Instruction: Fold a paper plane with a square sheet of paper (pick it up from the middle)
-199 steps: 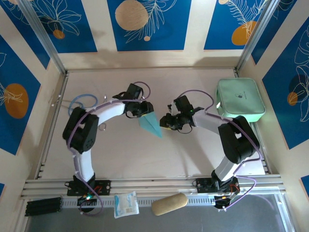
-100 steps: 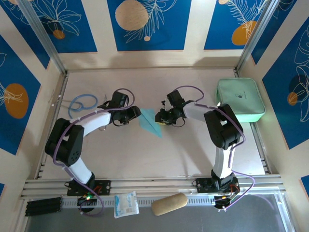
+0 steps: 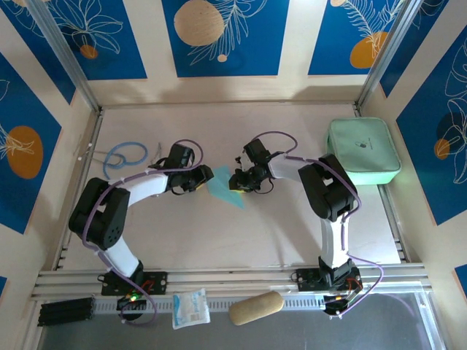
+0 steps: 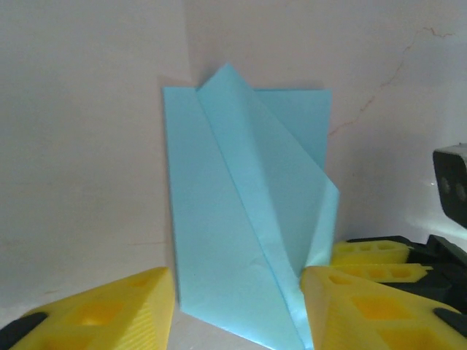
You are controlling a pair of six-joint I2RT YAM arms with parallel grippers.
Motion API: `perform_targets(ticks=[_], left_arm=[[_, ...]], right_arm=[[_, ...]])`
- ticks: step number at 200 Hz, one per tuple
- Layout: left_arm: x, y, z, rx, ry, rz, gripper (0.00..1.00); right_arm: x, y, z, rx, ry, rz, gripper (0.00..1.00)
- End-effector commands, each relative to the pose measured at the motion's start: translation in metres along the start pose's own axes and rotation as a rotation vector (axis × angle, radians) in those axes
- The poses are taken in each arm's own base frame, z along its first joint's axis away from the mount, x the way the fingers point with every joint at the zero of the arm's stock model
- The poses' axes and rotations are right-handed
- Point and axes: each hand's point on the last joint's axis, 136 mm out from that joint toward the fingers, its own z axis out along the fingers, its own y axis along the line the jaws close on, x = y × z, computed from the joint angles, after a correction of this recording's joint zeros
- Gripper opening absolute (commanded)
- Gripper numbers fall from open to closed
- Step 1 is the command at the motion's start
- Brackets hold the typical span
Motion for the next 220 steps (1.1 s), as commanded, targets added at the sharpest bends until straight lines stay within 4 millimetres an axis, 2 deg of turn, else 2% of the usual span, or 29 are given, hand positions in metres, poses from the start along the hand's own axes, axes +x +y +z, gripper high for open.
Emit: perform_targets(ticks=[1, 39, 81, 112, 149, 183, 220], left_arm=[[0.006, -0.003, 0.010, 0.048, 0.043, -0.017, 0.45], [0.012, 0.007, 0.021, 0.030, 0.073, -0.029, 0.33], [0.017, 0.021, 0.029, -0.013, 0.086, -0.033, 0.25], [0.020, 0.030, 0.033, -0.036, 0.092, -0.036, 0.22], [0.020, 0.031, 0.034, -0.037, 0.094, -0.036, 0.21], [0.014, 0.020, 0.027, -0.009, 0.077, -0.021, 0.21], [-0.006, -0.017, -0.007, 0.092, -0.009, 0.023, 0.23]], right_arm=[[0.005, 0.002, 0.005, -0.001, 0.037, -0.025, 0.22], [0.008, 0.008, 0.005, -0.026, 0.048, -0.052, 0.20], [0.011, 0.019, 0.008, -0.073, 0.067, -0.085, 0.20], [0.015, 0.020, 0.012, -0.072, 0.081, -0.096, 0.20], [0.015, 0.017, 0.014, -0.064, 0.084, -0.091, 0.18], [0.009, 0.029, 0.005, -0.110, 0.057, -0.101, 0.05], [-0.005, 0.049, -0.017, -0.233, 0.004, -0.083, 0.00]])
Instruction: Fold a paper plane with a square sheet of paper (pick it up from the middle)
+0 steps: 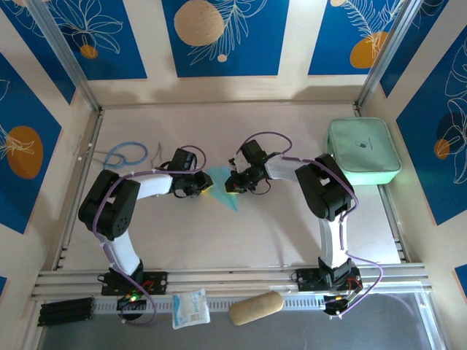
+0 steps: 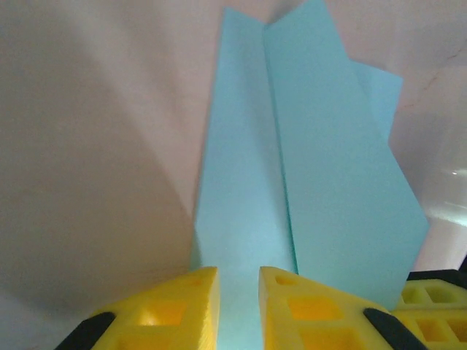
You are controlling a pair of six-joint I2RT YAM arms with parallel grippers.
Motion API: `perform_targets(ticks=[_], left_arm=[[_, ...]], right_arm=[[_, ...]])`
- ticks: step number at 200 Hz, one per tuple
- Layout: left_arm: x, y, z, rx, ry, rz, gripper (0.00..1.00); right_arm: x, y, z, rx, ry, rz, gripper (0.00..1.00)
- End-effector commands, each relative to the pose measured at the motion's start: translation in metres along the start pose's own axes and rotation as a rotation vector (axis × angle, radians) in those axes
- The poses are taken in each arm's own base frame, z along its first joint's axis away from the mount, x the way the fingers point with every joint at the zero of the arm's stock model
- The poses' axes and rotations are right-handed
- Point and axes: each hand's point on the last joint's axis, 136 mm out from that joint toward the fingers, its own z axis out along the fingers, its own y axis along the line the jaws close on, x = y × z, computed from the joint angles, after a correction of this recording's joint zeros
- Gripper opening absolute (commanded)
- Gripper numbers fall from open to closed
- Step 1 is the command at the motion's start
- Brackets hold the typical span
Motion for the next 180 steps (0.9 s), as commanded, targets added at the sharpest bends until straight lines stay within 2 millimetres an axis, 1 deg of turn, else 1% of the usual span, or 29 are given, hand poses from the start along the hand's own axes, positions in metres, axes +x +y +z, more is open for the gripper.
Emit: perform_targets(ticks=[1, 17, 44, 63, 85, 107, 131, 161, 180], left_arm=[[-0.014, -0.032, -0.031, 0.092, -0.067, 0.052, 0.24], [-0.016, -0.049, -0.046, 0.163, -0.095, 0.063, 0.27], [-0.011, -0.075, -0.065, 0.323, -0.108, 0.053, 0.33], [-0.009, -0.095, -0.074, 0.435, -0.098, 0.046, 0.38], [-0.008, -0.114, -0.080, 0.532, -0.078, 0.055, 0.43], [-0.010, -0.125, -0.080, 0.592, -0.057, 0.039, 0.47], [-0.014, -0.136, -0.079, 0.653, -0.045, 0.022, 0.47], [-0.018, -0.139, -0.076, 0.672, -0.045, 0.001, 0.47], [-0.017, -0.135, -0.073, 0.657, -0.044, -0.007, 0.47]], right_arm=[[-0.011, 0.028, -0.020, -0.129, -0.040, -0.007, 0.00], [-0.017, 0.039, -0.033, -0.210, -0.061, 0.013, 0.00], [-0.026, 0.055, -0.054, -0.344, -0.091, 0.041, 0.00], [-0.031, 0.066, -0.069, -0.421, -0.105, 0.051, 0.00], [-0.034, 0.073, -0.082, -0.492, -0.114, 0.063, 0.00], [-0.034, 0.079, -0.092, -0.528, -0.118, 0.063, 0.00], [-0.032, 0.083, -0.097, -0.541, -0.119, 0.058, 0.00], [-0.029, 0.086, -0.100, -0.561, -0.117, 0.060, 0.00], [-0.028, 0.087, -0.101, -0.568, -0.120, 0.064, 0.00]])
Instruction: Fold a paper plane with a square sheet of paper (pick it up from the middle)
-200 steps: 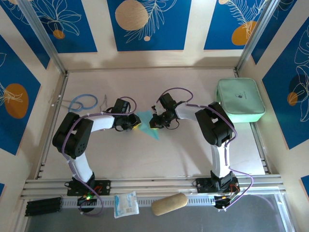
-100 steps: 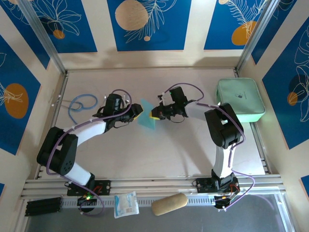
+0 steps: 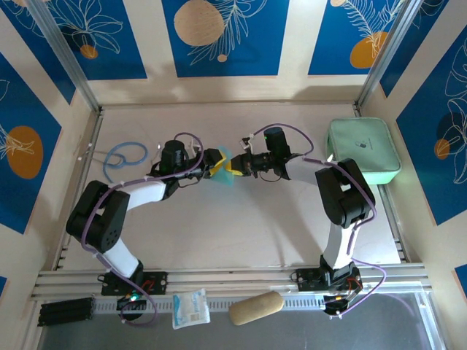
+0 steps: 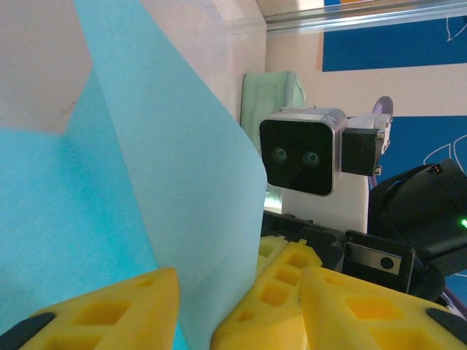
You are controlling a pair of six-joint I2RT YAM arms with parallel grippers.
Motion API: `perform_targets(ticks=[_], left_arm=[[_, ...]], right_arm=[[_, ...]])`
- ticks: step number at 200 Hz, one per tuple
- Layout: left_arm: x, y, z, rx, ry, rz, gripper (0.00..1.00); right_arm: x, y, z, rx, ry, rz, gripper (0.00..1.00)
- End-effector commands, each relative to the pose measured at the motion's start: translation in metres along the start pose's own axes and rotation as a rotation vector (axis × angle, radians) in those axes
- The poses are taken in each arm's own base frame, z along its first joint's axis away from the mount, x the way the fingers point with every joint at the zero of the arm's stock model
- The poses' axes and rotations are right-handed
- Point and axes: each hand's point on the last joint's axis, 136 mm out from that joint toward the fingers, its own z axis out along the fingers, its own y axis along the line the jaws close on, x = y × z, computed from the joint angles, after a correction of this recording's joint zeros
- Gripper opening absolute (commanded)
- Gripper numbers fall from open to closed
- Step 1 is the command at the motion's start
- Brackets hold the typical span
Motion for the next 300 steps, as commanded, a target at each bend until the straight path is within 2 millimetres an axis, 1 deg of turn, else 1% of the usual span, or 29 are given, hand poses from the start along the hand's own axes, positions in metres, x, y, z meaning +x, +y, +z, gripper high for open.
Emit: perform_targets(ticks=[1, 15, 43, 57, 88, 122, 142, 170, 236, 256, 300], left_arm=[[-0.004, -0.015, -0.001, 0.056, -0.003, 0.013, 0.47], [-0.004, -0.010, -0.002, 0.035, -0.010, 0.010, 0.48], [-0.002, 0.008, -0.010, -0.039, -0.042, 0.001, 0.48], [-0.003, 0.011, -0.014, -0.060, -0.060, 0.008, 0.50], [-0.002, 0.002, -0.011, -0.030, -0.035, 0.007, 0.51], [0.001, -0.012, 0.000, 0.035, 0.016, 0.016, 0.50], [0.003, -0.019, 0.003, 0.070, 0.029, 0.018, 0.47], [0.004, -0.023, 0.003, 0.103, 0.035, 0.006, 0.41], [0.004, -0.023, 0.002, 0.110, 0.029, 0.011, 0.28], [0.004, -0.022, 0.002, 0.106, 0.023, 0.013, 0.27], [0.002, -0.020, 0.001, 0.102, 0.012, 0.017, 0.26]], right_arm=[[0.006, 0.019, -0.007, -0.051, 0.014, -0.017, 0.00], [0.005, 0.019, -0.008, -0.054, 0.010, -0.016, 0.00], [0.003, 0.017, -0.009, -0.039, -0.009, -0.018, 0.00], [0.002, 0.016, -0.009, -0.031, -0.013, -0.020, 0.00], [0.004, 0.012, -0.007, -0.028, -0.003, -0.018, 0.01], [0.008, 0.014, -0.003, -0.047, 0.026, -0.023, 0.01], [0.010, 0.015, -0.002, -0.054, 0.035, -0.023, 0.02], [0.011, 0.015, -0.001, -0.058, 0.044, -0.020, 0.04], [0.012, 0.010, -0.001, -0.042, 0.035, -0.005, 0.04], [0.010, 0.007, -0.003, -0.034, 0.024, 0.003, 0.05], [0.010, 0.005, -0.006, -0.032, 0.012, 0.012, 0.06]])
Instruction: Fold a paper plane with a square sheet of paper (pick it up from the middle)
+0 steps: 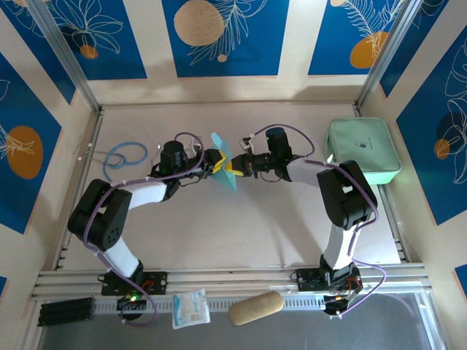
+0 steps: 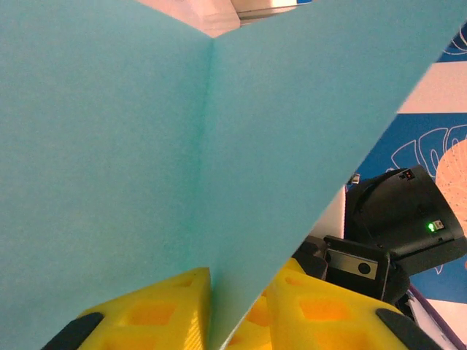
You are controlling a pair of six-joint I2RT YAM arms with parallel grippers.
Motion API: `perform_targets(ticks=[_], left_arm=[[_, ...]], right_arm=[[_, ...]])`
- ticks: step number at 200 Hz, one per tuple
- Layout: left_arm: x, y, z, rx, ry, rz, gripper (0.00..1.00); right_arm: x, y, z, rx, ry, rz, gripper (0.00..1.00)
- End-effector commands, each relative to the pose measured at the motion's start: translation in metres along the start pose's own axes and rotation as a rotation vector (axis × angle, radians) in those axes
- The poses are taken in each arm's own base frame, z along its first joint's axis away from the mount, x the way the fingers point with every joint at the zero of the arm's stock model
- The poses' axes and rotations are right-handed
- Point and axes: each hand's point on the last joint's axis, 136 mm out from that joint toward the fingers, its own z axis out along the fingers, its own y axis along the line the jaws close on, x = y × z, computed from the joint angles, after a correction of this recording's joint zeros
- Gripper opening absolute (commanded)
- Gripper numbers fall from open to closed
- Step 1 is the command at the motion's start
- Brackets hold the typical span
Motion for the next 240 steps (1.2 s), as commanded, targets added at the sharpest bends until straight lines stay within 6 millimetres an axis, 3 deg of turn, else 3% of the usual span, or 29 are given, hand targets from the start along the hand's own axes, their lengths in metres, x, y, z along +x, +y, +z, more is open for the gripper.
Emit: perform_targets(ticks=[1, 44, 100, 124, 149, 179, 202, 240], left_arm=[[-0.001, -0.009, 0.001, 0.034, -0.003, 0.038, 0.26], [-0.002, -0.005, 0.000, 0.018, -0.020, 0.037, 0.25], [-0.005, 0.001, 0.001, -0.032, -0.021, 0.051, 0.17], [-0.010, 0.001, 0.001, -0.055, -0.030, 0.069, 0.12], [-0.019, 0.004, -0.003, -0.110, -0.046, 0.104, 0.08], [-0.024, 0.015, -0.015, -0.285, -0.048, 0.207, 0.07], [-0.031, 0.026, -0.034, -0.499, -0.050, 0.329, 0.07], [-0.050, 0.035, -0.069, -0.940, -0.060, 0.595, 0.07]], right_arm=[[0.004, -0.002, -0.003, 0.001, 0.001, 0.018, 0.06], [0.004, 0.000, -0.005, -0.010, -0.010, 0.007, 0.07], [0.006, 0.002, -0.006, -0.015, -0.003, 0.010, 0.08], [0.007, -0.001, -0.009, 0.002, -0.016, 0.020, 0.13], [0.006, -0.010, -0.022, 0.077, -0.076, 0.015, 0.28], [0.004, -0.028, -0.050, 0.252, -0.197, -0.016, 0.43], [0.004, -0.042, -0.074, 0.414, -0.293, -0.058, 0.48], [0.003, -0.049, -0.110, 0.619, -0.418, -0.103, 0.50]])
